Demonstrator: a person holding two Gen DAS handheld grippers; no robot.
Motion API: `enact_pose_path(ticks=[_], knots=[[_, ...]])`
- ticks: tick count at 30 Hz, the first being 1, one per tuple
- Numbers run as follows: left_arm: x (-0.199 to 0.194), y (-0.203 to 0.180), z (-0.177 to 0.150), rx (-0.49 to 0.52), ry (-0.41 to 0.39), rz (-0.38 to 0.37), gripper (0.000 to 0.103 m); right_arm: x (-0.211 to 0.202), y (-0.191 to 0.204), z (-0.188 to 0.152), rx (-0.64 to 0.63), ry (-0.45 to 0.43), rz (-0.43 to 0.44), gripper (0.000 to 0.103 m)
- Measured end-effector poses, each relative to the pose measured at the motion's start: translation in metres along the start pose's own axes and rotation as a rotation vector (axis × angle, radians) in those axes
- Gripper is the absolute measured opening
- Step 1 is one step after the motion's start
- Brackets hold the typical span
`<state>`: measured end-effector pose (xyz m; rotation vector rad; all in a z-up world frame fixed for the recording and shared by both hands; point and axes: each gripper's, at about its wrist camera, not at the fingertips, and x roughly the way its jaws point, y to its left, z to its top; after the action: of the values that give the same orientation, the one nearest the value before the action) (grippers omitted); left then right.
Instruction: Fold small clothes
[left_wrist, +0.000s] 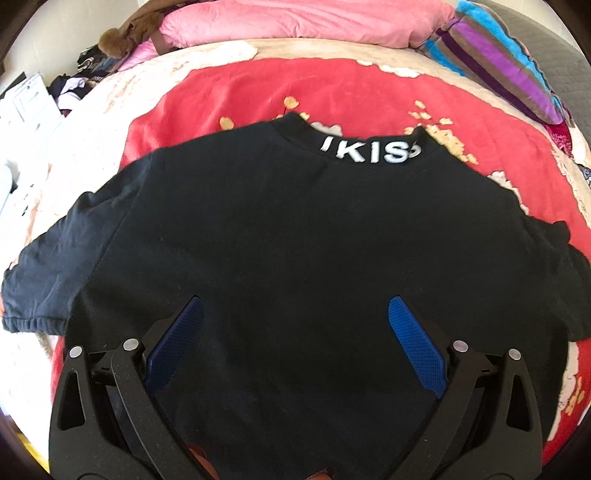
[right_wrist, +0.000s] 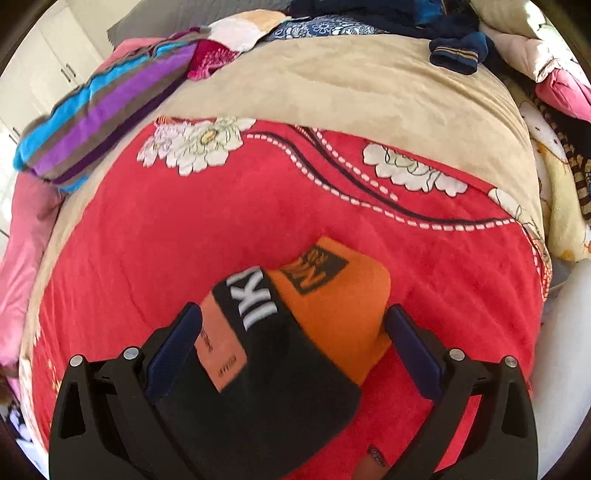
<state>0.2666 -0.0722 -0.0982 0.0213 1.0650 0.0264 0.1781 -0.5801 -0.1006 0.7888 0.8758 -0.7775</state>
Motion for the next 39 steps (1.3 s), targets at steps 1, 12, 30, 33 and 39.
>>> enact_pose_path(ticks=[1,12,30,33,39], knots=[[0.002,0.002,-0.001,-0.002,0.003,0.002,0.094,0.0,-0.001,0.002,0.018,-0.006,0.017,0.097],[0.002,0.021,-0.001,-0.045,0.003,-0.017,0.094,-0.034,0.011,0.005,-0.029,-0.096,0.274,0.017],[-0.028,0.072,0.02,-0.188,-0.048,-0.047,0.094,-0.124,0.213,-0.173,-0.64,0.015,0.795,0.006],[-0.027,0.08,0.021,-0.21,-0.046,-0.032,0.094,-0.117,0.231,-0.211,-0.737,0.07,0.817,0.006],[-0.022,0.09,0.022,-0.247,-0.039,-0.028,0.094,-0.099,0.241,-0.246,-0.845,0.169,0.828,0.037]])
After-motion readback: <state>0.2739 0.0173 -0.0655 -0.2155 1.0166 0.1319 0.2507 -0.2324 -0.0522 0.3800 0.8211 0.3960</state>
